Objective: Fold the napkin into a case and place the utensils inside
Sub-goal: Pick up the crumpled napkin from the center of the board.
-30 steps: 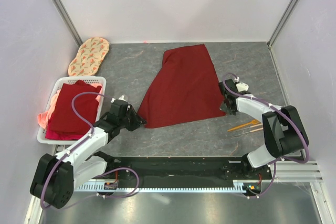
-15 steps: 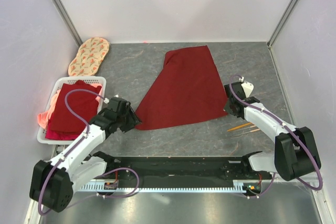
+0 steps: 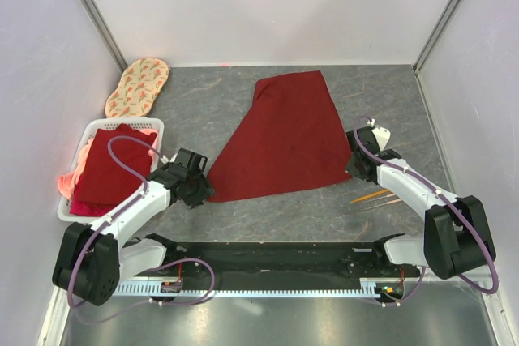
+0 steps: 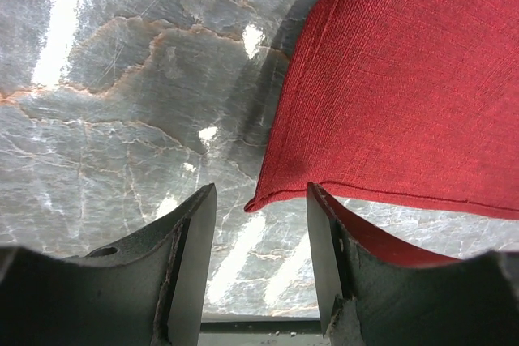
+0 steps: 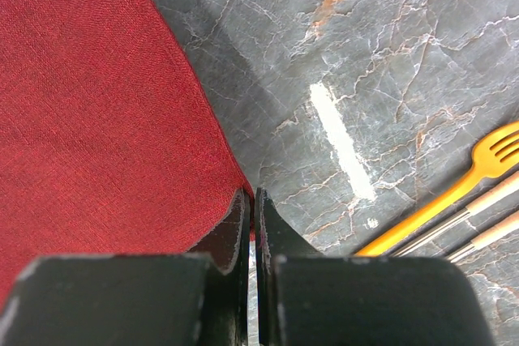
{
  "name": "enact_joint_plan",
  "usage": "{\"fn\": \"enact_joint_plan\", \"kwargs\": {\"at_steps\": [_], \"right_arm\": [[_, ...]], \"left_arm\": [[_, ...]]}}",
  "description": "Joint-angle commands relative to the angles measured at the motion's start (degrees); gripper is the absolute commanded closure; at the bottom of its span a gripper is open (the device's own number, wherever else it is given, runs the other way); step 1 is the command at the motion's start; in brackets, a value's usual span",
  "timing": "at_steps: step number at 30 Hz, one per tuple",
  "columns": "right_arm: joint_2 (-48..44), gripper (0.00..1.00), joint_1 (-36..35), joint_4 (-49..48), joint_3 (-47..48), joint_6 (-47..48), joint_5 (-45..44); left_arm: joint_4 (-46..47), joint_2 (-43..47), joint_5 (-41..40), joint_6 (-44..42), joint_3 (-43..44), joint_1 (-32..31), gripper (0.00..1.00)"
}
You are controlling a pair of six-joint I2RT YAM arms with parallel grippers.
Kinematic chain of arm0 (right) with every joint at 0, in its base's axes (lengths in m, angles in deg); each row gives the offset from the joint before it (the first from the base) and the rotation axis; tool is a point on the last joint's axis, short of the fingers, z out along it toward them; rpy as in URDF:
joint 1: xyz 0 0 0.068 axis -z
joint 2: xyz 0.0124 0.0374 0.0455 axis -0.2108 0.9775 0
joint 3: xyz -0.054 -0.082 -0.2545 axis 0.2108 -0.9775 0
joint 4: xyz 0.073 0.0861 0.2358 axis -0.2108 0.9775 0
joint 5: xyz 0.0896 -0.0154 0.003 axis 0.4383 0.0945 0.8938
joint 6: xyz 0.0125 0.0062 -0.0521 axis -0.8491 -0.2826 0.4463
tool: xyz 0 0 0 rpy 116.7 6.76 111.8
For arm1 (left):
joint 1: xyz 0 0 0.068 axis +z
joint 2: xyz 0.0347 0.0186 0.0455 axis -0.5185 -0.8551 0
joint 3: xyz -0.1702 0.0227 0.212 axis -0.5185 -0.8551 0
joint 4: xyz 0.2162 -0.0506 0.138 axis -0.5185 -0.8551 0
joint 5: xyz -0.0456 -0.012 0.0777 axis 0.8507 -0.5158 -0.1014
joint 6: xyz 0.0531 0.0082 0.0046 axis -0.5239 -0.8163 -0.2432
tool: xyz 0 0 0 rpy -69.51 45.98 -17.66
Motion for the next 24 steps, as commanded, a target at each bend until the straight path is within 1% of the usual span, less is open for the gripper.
{"fn": "enact_joint_plan", "kwargs": {"at_steps": [1,2,5,6,8,9,12,15,17,18,20,21,23,24], "right_arm": [[-0.6,1.00,0.2,-0.4,0.8,1.0,0.2],[-0.6,1.00,0.1,-0.4,0.8,1.1,0.2],[-0.6,1.00,0.1,-0.4,0.8,1.3,0.2],[-0.6,1.00,0.2,-0.4,0.7,1.3,0.3],[-0.6,1.00,0.1,-0.5,0.7,1.4,0.7],[-0.6,1.00,0.1,-0.4,0.6,1.3,0.9],[-1.2,1.00,0.1,-0.6,0.5,1.8,1.5],[-4.0,1.00,0.2,-1.5,0.4,3.1,2.5],[-5.6,1.00,0.2,-1.0,2.0,4.3,3.1],[-8.0,1.00,0.1,0.3,3.0,4.9,2.9],[-11.3,1.00,0.1,1.7,6.0,6.9,2.2],[-14.6,1.00,0.2,3.5,7.4,7.6,2.0],[-18.0,1.00,0.2,5.6,12.4,10.1,1.0],[-21.4,1.00,0.1,7.4,14.5,11.2,1.0]], "left_arm": [[4.5,-0.2,-0.8,3.8,-2.4,0.2,0.46],[6.3,-0.3,-0.2,3.7,-2.7,0.3,0.46],[7.4,-2.0,0.3,3.4,-2.5,0.2,0.49],[7.4,-2.4,-0.2,3.3,-2.3,0.2,0.54],[8.7,-2.6,-0.3,2.8,-2.1,0.2,0.61],[9.0,-2.5,-0.5,2.7,-2.2,0.3,0.72],[10.3,-1.1,0.0,2.3,-2.1,0.2,0.93],[10.6,2.2,0.7,0.9,-1.3,0.3,0.98],[9.8,4.8,1.8,-1.6,0.8,0.3,0.98],[8.9,8.0,2.1,-2.6,3.0,0.3,0.98],[7.8,11.3,2.2,-5.7,5.8,0.3,0.98],[7.2,15.3,2.2,-6.8,8.8,0.3,0.98],[7.3,19.0,3.1,-10.5,12.1,0.2,0.98],[7.5,20.6,3.6,-11.8,15.5,0.3,0.98]]}}
